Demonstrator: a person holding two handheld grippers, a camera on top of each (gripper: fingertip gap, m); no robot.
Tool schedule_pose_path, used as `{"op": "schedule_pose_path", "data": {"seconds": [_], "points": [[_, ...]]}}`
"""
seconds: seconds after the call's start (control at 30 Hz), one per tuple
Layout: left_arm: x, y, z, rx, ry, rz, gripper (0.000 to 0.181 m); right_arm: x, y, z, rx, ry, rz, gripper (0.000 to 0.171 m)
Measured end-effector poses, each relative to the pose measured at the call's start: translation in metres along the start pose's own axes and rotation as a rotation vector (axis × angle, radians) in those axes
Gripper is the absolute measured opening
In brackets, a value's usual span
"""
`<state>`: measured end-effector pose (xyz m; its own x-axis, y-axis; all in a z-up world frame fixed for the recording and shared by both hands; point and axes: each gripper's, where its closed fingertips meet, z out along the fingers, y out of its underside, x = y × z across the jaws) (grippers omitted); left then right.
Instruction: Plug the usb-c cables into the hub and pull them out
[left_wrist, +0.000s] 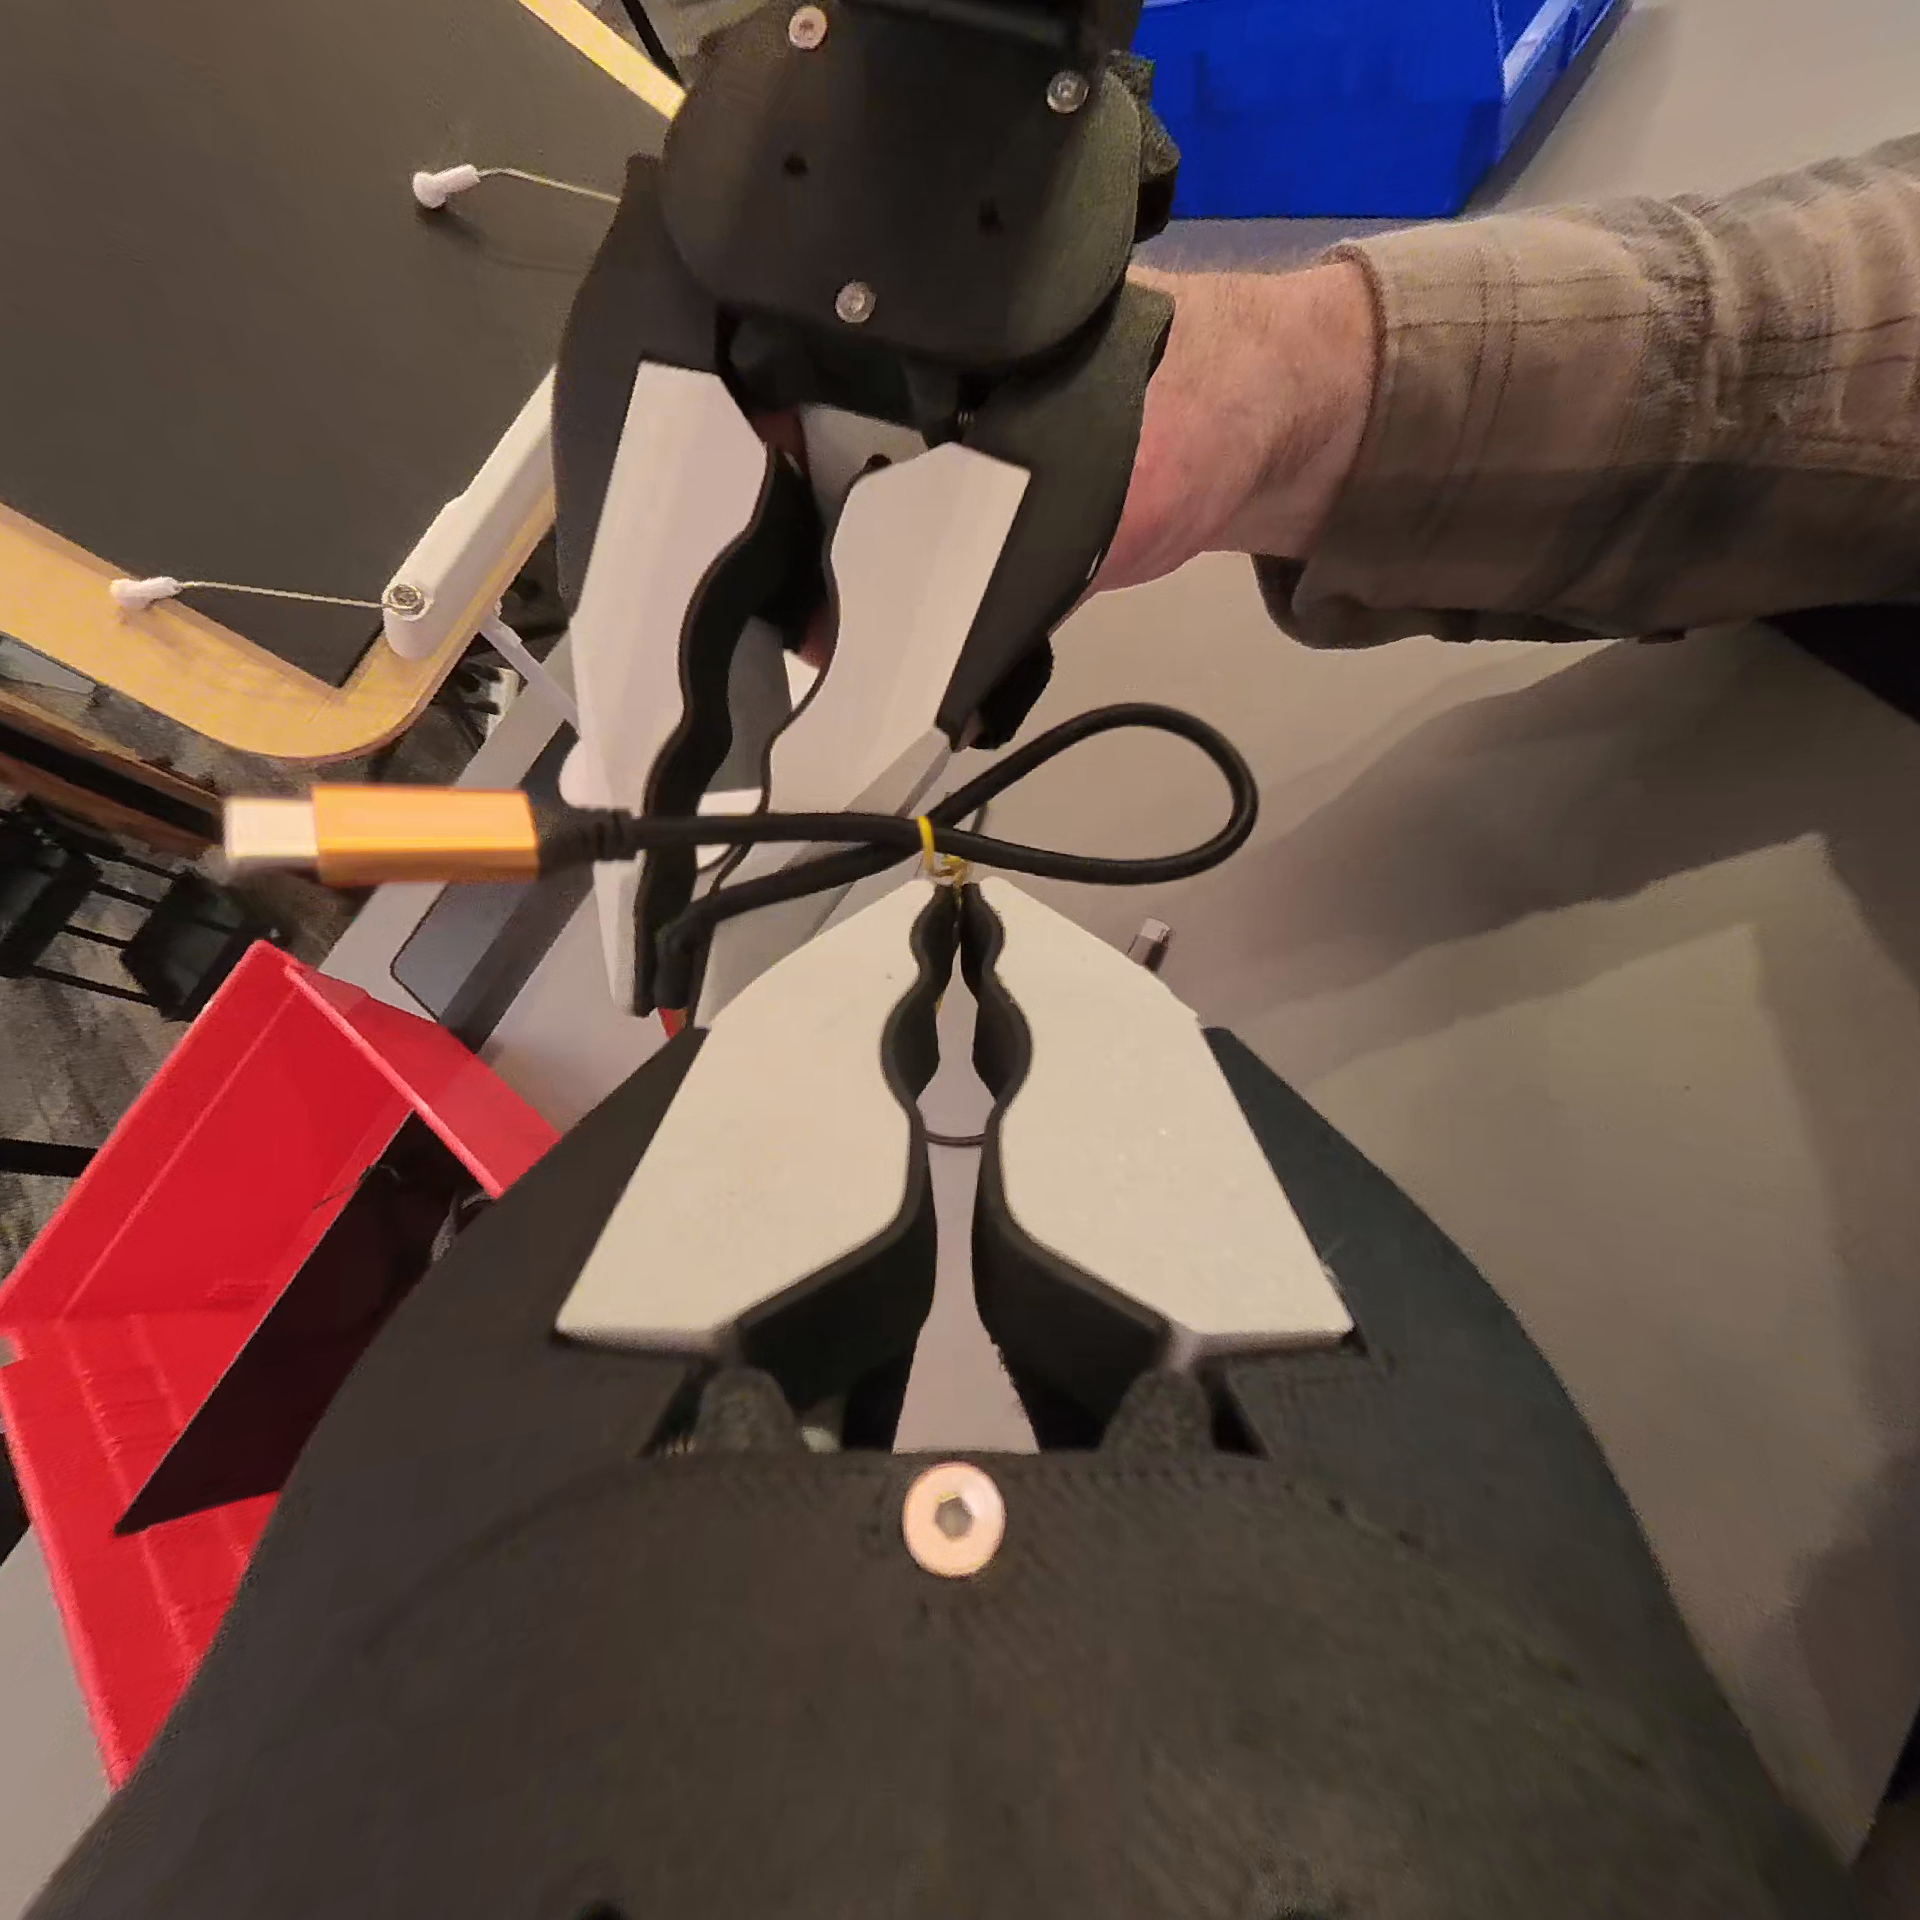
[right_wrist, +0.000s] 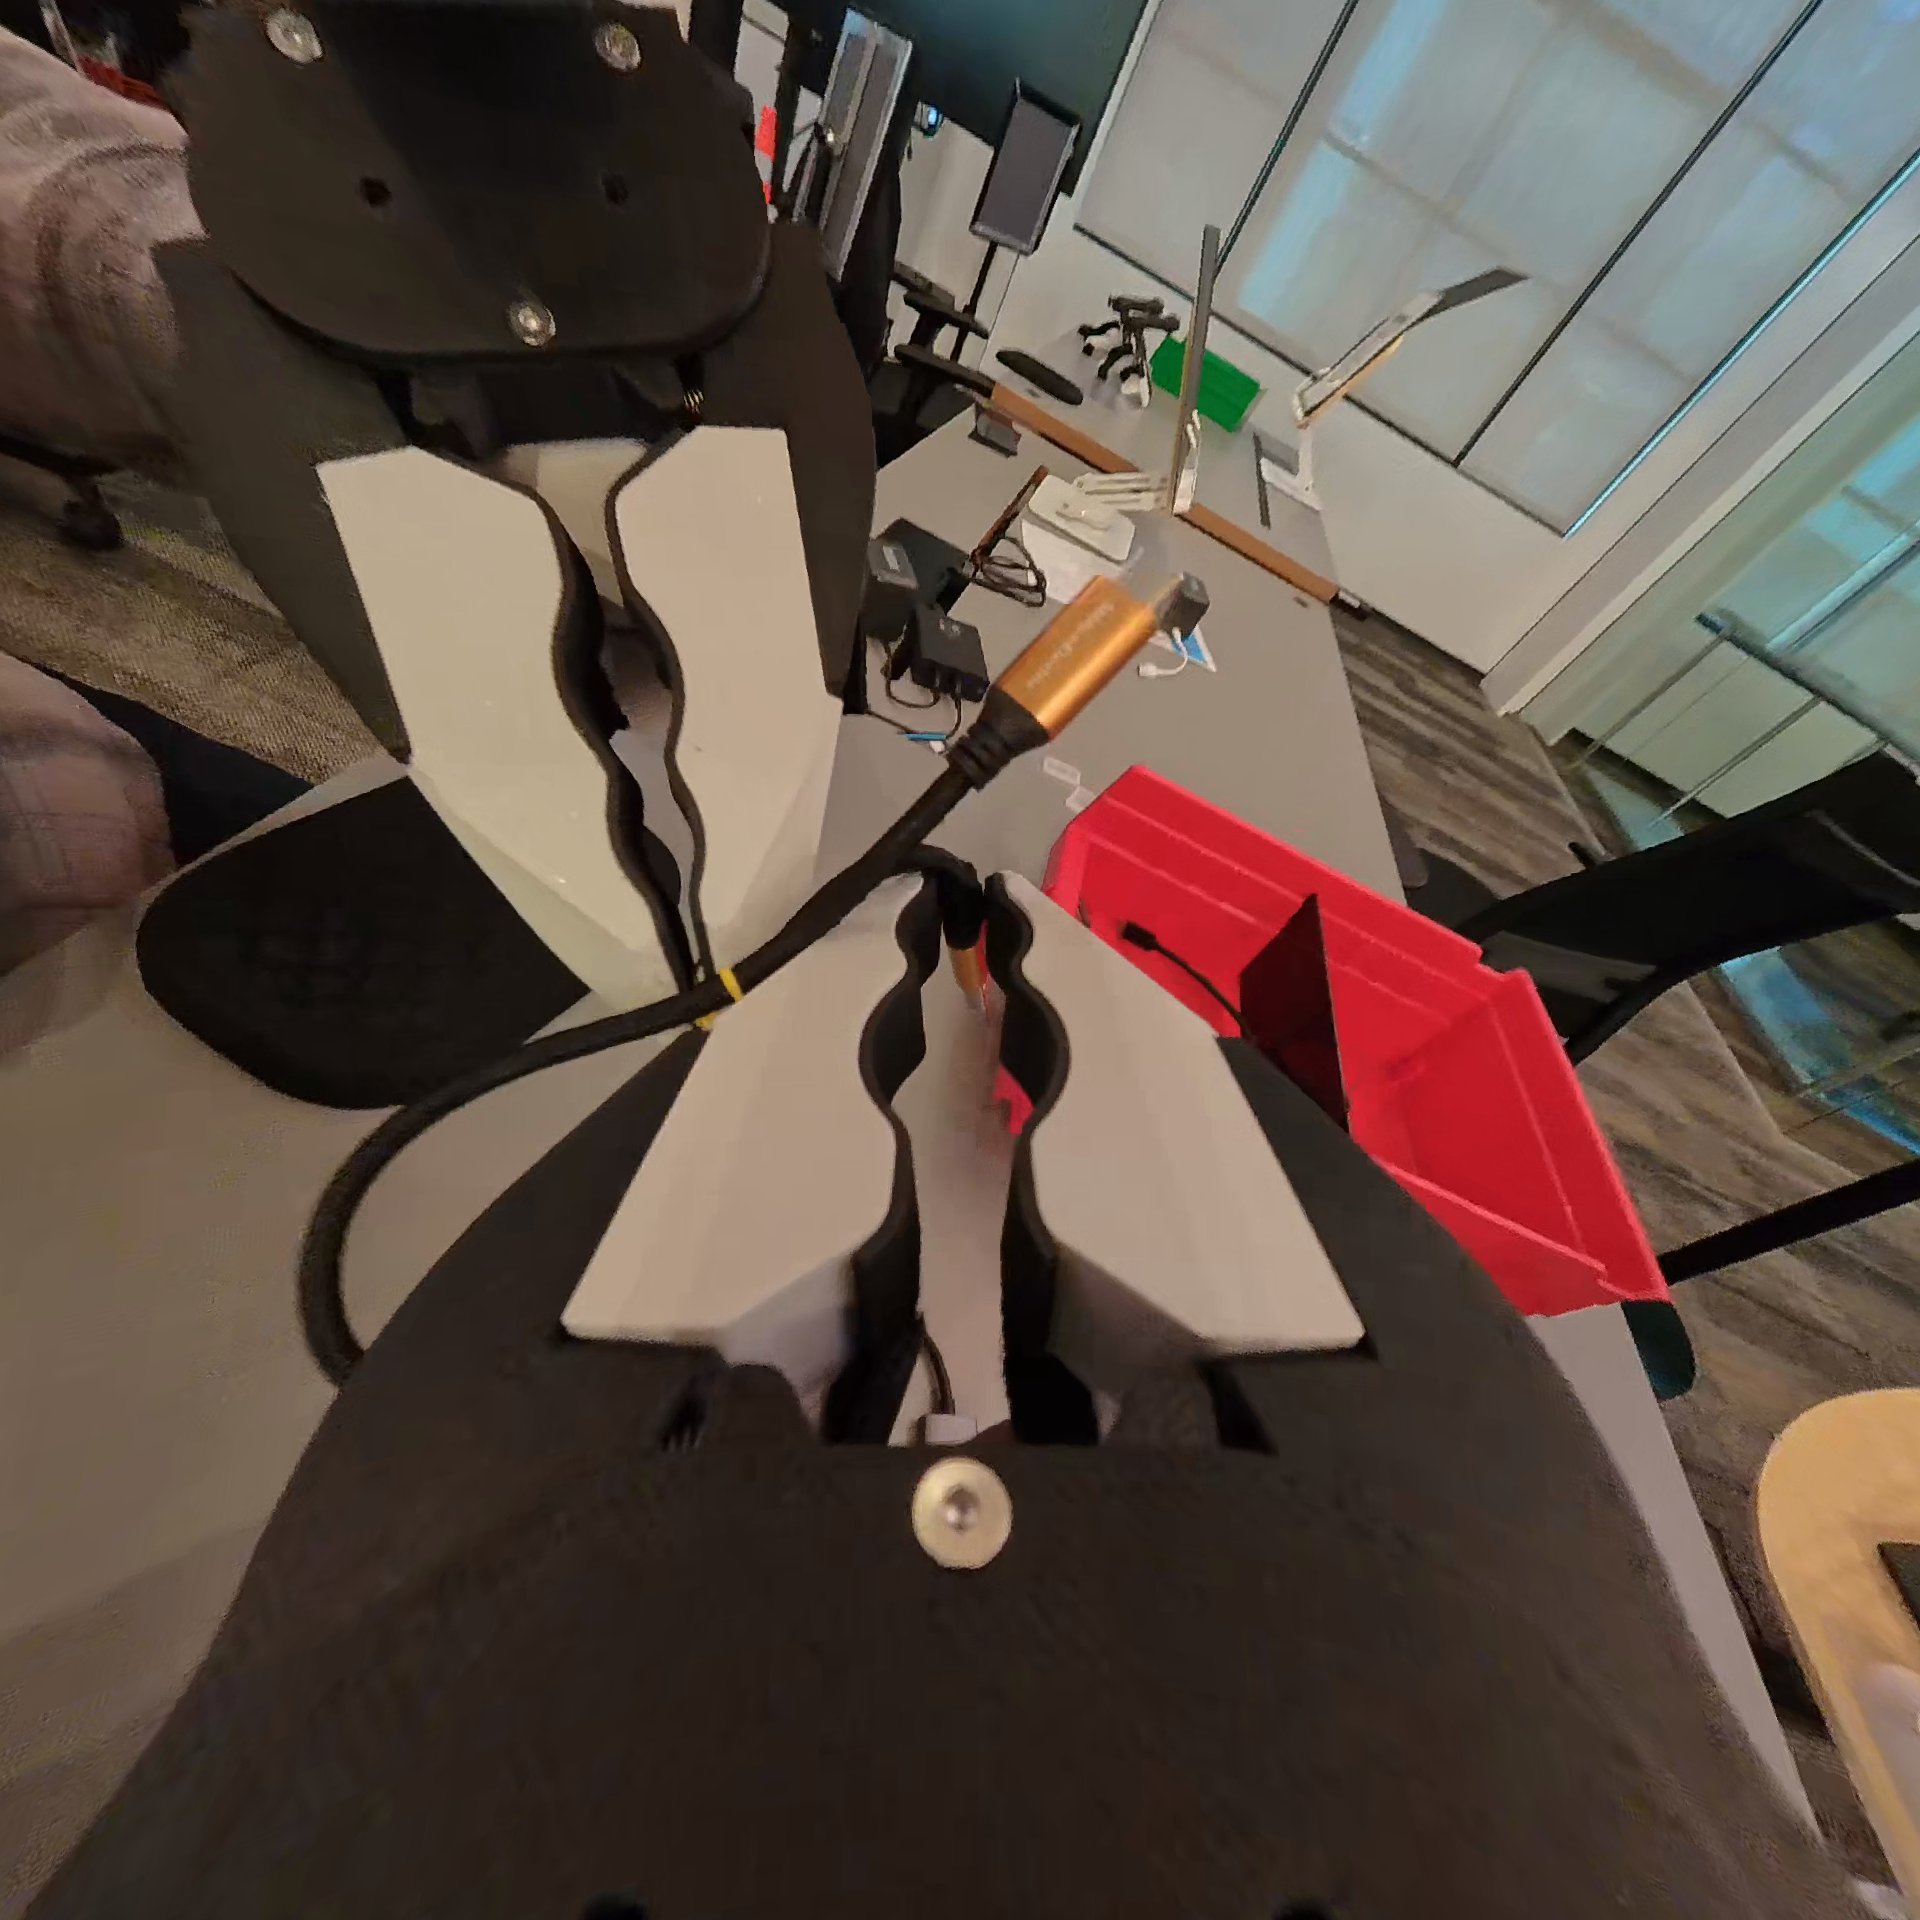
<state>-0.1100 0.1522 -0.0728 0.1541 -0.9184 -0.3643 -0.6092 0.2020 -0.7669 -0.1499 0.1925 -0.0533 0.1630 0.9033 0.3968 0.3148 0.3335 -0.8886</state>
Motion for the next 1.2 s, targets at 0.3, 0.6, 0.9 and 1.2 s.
{"op": "schedule_pose_path", "data": {"seconds": [0.3, 0.6, 0.9, 1.2], "points": [[-0.011, 0.002, -0.001, -0.044, -0.127, 0.102, 0.001, 0.001, 0.018, -0.007, -0.042, -0.104, 0.226, 0.031], [-0.025, 0.012, 0.003, -0.086, -0.223, 0.139, 0.001, -0.011, 0.031, -0.031, -0.01, -0.361, 0.58, 0.039], [-0.04, 0.019, 0.0, -0.097, -0.29, 0.14, 0.001, -0.024, 0.02, -0.043, 0.046, -0.5, 0.676, 0.04], [-0.063, 0.022, -0.006, -0.241, -0.537, 0.472, 0.001, -0.027, 0.008, -0.032, 0.262, -0.745, 0.998, 0.057]]}}
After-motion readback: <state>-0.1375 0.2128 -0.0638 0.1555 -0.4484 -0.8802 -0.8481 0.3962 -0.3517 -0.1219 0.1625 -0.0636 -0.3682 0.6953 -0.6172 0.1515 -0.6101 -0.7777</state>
